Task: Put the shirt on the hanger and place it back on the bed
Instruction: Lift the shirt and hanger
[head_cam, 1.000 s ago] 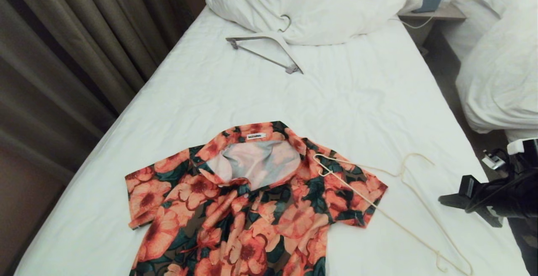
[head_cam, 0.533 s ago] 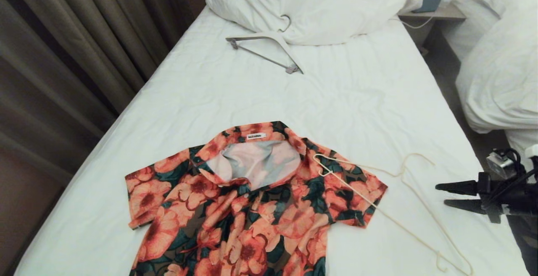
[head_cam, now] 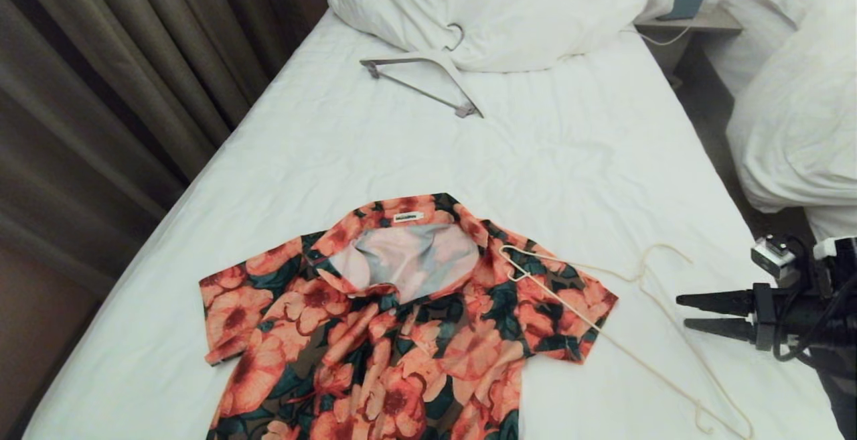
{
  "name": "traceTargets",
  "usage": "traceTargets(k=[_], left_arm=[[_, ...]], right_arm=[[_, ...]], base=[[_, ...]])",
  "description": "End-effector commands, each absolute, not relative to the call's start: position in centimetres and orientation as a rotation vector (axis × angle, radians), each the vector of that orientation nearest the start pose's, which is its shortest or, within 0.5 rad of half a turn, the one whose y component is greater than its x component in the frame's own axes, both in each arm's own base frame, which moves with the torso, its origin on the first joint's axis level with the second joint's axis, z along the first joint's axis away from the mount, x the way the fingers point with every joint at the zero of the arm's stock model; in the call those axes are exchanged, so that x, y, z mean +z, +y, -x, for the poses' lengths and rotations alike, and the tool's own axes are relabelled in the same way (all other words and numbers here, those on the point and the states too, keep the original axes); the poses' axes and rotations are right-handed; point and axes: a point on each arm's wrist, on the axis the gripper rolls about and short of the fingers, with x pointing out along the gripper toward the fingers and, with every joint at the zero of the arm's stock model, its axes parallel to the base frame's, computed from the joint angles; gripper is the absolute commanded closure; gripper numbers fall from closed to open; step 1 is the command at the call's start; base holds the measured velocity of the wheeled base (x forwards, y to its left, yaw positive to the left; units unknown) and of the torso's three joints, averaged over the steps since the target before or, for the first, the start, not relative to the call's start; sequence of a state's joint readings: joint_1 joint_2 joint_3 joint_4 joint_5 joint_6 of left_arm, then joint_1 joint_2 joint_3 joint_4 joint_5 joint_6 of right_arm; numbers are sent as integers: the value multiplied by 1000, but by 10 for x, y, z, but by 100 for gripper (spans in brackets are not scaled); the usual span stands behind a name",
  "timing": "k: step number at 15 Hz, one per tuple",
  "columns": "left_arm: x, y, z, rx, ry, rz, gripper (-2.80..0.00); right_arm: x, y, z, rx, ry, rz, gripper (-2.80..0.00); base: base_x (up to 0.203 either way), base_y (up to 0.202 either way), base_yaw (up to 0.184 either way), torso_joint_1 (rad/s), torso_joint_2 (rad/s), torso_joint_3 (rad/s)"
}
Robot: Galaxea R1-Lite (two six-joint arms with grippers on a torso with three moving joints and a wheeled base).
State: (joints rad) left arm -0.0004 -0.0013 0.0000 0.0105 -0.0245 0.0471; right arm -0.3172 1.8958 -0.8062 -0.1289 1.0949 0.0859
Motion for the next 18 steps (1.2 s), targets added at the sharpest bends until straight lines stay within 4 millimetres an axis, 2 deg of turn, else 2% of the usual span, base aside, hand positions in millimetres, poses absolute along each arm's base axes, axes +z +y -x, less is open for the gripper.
traceTargets(k=[1,7,12,16,17,18], left_arm=[[74,-1,23,-26,12,-47,0],[74,-1,23,-25,12,-47,0],[74,-1,23,-25,12,-47,0],[74,-1,23,-25,12,-47,0],[74,-1,23,-26,12,-47,0],[74,-1,23,-25,12,-47,0]], right_arm=[[83,-69,-290,713,793,-704,-280],[65,-57,-301,807,790,-595,-280],[54,-43,-304,962,741,-526,-280],[41,-39,-310,986,740,-509,-280],[40,-39,-311,989,729,-495,0],[40,-39,-312,989,725,-492,0]], base=[[0,0,0,0,0,0],[0,0,0,0,0,0],[0,0,0,0,0,0],[0,0,0,0,0,0],[0,0,0,0,0,0],[0,0,0,0,0,0]])
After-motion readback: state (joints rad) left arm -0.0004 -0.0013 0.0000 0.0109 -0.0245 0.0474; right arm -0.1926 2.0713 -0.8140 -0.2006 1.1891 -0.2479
